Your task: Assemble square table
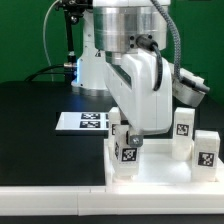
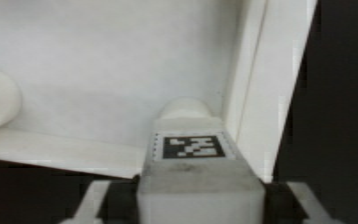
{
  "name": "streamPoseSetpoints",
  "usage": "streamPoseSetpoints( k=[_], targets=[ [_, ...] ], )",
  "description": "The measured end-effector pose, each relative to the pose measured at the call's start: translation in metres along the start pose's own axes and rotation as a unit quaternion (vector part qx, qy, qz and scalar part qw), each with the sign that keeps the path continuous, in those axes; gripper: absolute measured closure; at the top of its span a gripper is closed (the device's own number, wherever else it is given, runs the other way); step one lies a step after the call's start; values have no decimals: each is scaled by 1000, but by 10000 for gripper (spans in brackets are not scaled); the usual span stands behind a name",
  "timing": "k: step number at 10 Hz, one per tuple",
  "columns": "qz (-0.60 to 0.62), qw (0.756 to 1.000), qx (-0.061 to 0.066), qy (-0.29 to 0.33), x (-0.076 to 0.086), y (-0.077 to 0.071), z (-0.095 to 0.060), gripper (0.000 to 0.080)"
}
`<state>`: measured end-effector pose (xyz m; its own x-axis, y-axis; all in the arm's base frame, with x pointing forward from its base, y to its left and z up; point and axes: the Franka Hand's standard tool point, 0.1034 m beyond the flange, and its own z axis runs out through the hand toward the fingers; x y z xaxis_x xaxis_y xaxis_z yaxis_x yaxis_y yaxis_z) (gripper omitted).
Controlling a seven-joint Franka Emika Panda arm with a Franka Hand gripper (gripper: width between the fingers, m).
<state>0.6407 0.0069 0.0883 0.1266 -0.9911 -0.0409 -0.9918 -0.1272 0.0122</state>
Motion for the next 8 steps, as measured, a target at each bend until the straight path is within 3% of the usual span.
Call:
streamPoseSetpoints(
  k=[1,2,3,4,5,8],
  targets=[
    [-6,1000,0,0,0,0,0,455],
    [-46,999,2,4,0,0,0,455],
    [-105,994,13,13,-2,0,0,268],
    [-168,985,28,24,-3,0,-1,187],
    [-244,969,35,31,0,3,-1,157],
    [-341,939,31,37,6,6,1,152]
  ],
)
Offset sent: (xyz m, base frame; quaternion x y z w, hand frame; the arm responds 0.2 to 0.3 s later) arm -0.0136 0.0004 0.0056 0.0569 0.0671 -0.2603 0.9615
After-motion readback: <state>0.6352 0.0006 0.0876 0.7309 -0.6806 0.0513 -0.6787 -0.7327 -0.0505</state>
